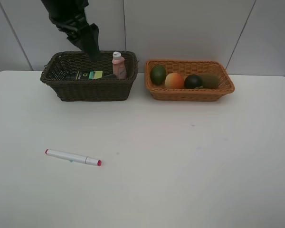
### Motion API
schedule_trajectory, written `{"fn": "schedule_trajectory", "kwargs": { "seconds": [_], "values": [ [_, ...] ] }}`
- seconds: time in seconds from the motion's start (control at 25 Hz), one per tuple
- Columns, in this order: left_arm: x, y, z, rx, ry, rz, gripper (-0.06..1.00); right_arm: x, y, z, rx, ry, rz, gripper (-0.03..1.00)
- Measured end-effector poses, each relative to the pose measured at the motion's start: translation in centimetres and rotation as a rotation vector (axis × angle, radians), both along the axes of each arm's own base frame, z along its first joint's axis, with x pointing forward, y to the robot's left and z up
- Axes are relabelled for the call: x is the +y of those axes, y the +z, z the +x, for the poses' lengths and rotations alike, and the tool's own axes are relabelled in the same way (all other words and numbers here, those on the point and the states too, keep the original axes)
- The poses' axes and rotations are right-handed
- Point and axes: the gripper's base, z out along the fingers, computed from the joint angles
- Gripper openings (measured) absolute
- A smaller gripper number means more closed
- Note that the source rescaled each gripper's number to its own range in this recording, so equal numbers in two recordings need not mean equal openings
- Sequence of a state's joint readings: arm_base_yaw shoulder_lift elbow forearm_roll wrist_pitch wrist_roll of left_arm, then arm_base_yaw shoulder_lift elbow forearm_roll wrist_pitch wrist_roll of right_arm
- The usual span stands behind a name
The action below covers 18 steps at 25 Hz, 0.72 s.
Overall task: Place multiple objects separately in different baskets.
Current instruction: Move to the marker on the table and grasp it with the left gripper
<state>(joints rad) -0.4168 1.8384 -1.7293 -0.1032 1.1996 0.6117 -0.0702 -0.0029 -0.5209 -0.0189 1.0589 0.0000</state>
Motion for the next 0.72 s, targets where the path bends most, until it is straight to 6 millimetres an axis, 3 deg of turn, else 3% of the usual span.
{"fn": "schedule_trajectory", "kwargs": {
  "seconds": [0.44,0.6,0.72],
  "values": [
    [1.0,-4.8,-10.1,0.156,-0.442,0.168,1.0,0.0,0.0,0.0,0.0,0.0,0.0,0.98],
    [2.2,-7.5,-12.0,0.256,-0.473,0.218,1.0,0.0,0.0,0.0,0.0,0.0,0.0,0.98],
    [2.9,-9.3,-12.4,0.241,-0.518,0.272,1.0,0.0,0.0,0.0,0.0,0.0,0.0,0.98]
  ]
}}
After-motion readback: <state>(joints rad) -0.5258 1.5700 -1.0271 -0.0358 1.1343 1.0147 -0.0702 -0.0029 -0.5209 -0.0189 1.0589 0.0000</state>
